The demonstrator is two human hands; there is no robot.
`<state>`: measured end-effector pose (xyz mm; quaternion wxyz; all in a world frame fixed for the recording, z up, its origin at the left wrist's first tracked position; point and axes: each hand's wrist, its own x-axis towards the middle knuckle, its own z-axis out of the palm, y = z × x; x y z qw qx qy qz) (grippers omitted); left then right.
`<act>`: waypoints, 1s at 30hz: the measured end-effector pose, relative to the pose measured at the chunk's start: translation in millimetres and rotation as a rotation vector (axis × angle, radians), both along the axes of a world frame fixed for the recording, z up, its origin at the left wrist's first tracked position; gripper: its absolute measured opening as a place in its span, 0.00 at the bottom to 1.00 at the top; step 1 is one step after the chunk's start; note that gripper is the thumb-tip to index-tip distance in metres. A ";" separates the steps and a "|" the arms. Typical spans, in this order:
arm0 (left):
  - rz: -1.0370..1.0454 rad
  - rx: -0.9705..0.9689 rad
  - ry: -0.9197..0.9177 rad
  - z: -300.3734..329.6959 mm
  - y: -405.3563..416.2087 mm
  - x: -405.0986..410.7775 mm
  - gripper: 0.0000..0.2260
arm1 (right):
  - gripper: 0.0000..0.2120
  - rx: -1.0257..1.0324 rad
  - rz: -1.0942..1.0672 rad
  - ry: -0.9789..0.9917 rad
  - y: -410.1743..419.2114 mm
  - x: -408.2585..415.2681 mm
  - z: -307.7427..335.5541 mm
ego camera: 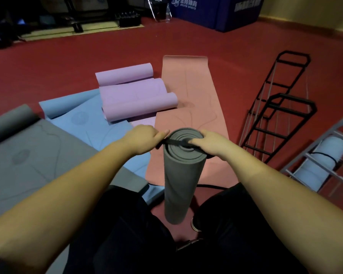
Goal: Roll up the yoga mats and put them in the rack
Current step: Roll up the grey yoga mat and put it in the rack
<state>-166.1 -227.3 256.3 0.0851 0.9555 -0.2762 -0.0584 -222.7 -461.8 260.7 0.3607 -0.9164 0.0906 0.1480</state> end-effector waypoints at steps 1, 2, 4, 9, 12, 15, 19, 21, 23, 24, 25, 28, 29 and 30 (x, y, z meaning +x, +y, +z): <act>-0.013 -0.106 0.057 3.3 5.2 -9.1 0.32 | 0.12 0.024 -0.026 -0.001 -3.8 -0.2 1.1; -0.035 -0.163 0.093 7.1 10.5 -20.0 0.33 | 0.10 0.042 -0.044 -0.004 -6.3 -0.5 1.5; -0.069 -0.198 0.172 11.6 16.1 -45.4 0.35 | 0.09 0.057 -0.064 -0.003 -6.3 -1.1 3.0; -0.121 -0.026 0.234 3.5 -2.0 -94.6 0.30 | 0.12 0.058 -0.035 0.024 17.9 9.1 6.1; -0.122 0.037 0.153 -0.8 -31.0 -115.6 0.26 | 0.15 0.019 -0.015 0.034 34.7 15.6 10.6; -0.077 -0.002 0.185 -5.2 -50.3 -126.2 0.24 | 0.17 -0.010 -0.003 0.061 39.2 21.0 13.4; 0.026 -0.008 0.183 5.2 -55.1 -114.5 0.21 | 0.19 -0.038 -0.056 0.091 30.5 22.2 17.1; -0.053 0.088 0.140 5.3 -68.4 -119.5 0.20 | 0.20 -0.093 -0.067 0.084 28.2 21.9 20.3; -0.121 0.198 0.132 -1.9 -87.9 -130.7 0.17 | 0.21 -0.146 -0.045 0.086 30.4 22.3 25.0; -0.118 0.227 0.137 -8.1 -95.3 -132.5 0.17 | 0.22 -0.153 -0.031 0.091 31.5 22.9 26.9; -0.082 0.232 0.146 -14.2 -98.1 -130.3 0.18 | 0.22 -0.146 -0.023 0.102 31.0 23.8 27.8; 0.076 0.134 0.201 -36.4 -71.6 -108.0 0.18 | 0.20 -0.081 -0.069 0.112 20.3 20.4 27.3; 0.110 0.090 0.229 -46.5 -55.6 -100.3 0.16 | 0.20 -0.049 -0.100 0.103 13.3 20.0 24.5; 0.136 0.051 0.255 -57.1 -38.0 -93.5 0.15 | 0.19 -0.018 -0.124 0.084 7.2 19.0 22.1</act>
